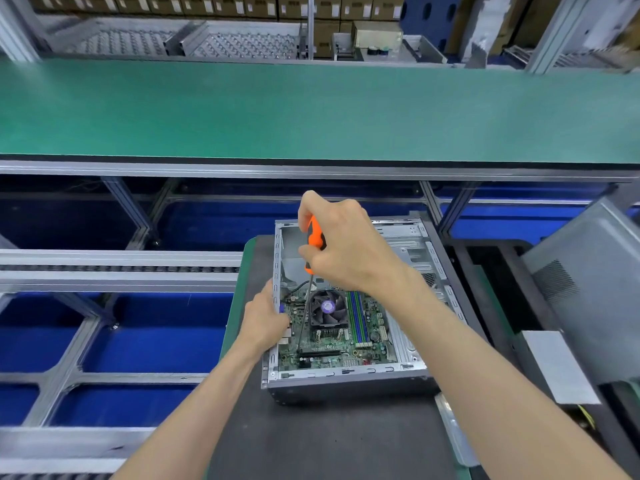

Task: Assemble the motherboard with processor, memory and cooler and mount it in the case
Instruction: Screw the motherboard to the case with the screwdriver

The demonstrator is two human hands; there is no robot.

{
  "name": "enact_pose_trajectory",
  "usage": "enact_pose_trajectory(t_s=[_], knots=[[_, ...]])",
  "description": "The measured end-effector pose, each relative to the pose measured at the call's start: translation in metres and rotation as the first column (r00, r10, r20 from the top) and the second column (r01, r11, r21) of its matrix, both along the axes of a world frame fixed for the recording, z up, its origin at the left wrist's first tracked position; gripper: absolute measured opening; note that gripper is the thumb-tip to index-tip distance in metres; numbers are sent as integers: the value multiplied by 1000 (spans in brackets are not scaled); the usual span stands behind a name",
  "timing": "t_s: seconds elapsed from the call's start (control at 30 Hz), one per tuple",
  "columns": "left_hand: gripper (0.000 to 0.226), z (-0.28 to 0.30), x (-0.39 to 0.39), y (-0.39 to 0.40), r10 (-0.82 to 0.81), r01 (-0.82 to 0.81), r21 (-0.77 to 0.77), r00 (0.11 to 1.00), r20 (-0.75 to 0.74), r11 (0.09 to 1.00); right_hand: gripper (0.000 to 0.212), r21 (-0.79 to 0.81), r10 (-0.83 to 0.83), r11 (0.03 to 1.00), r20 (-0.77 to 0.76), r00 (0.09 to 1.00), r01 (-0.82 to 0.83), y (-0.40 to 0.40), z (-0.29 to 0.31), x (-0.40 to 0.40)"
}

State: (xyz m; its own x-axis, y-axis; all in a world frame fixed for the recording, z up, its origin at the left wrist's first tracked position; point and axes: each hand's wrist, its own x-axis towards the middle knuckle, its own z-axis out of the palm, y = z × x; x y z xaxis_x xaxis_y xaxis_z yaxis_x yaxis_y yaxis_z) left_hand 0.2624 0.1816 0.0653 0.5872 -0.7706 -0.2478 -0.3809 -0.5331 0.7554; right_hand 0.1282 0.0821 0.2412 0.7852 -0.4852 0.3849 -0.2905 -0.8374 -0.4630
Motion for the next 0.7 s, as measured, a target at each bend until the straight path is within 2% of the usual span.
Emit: enact_pose_trajectory(t_s=[0.2,0.4,0.57,0.7], knots=[[71,8,28,-12,-70,71,20,997,-46,997,30,43,-3,999,26,1000,2,-8,3,-2],[78,8,58,-30,-119,123,62,991,-56,990,29,53,-5,999,28,1000,4,-13,1,0],[85,14,79,-46,-187,178,177,982,39,968,28,63,-8,998,31,999,6,-21,2,-2],[72,24,80,-59,-267,227,242,952,150,943,28,57,-10,998,20,1000,9,-29,7,-6]])
